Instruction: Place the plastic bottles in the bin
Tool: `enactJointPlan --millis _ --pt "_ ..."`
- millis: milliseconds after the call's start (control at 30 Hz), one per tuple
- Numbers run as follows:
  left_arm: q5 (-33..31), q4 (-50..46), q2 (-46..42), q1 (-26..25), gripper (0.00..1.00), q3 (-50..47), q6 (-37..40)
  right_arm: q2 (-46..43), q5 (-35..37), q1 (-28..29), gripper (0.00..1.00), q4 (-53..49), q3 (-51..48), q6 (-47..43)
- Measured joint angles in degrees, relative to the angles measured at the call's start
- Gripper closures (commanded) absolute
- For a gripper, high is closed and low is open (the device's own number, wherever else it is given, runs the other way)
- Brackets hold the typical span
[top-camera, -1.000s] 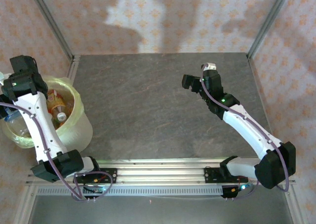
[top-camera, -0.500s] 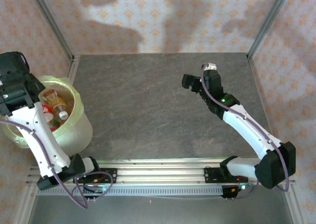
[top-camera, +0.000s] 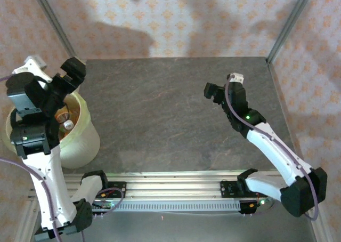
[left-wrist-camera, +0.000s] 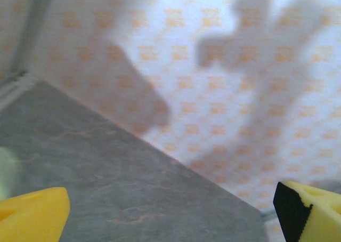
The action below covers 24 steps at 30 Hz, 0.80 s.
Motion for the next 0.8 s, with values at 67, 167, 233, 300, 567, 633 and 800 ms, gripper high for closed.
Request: enactJointPlan --millis 67,167,233,300,567,633,800 --pt "0.5 4.1 -1.0 -2.9 0.00 -3.9 -0.9 -2.2 1.5 -0.7 0.01 -0.2 -1.3 0.0" --pt "0.3 9.5 -1.7 -7.6 0.00 -9.4 -1.2 -5.4 3.9 -2.6 0.01 -0.5 -3.4 0.0" --pt "-0.5 12.3 -1.6 -11.0 0.00 -12.2 -1.0 -7.5 5.4 -4.4 0.01 -0.7 -5.2 -0.2" --pt "-1.3 14.4 -0.6 -14.1 0.00 -14.3 -0.6 -9.2 7.0 -6.0 0.01 -0.8 -6.9 -0.6" --pt "-9.6 18.8 5.0 -27.5 0.00 -18.9 6.6 -11.0 12.0 -11.6 0.00 2.5 -15.5 -3.6" --pt "-11.7 20.0 6.1 -29.3 0.00 -21.5 8.2 -10.5 12.4 -13.3 0.01 6.3 -19.3 -4.9" --pt "-18.4 20.6 7.7 -29.6 0.00 -28.2 12.1 -4.8 7.5 -19.8 0.01 16.2 -26.4 -7.5"
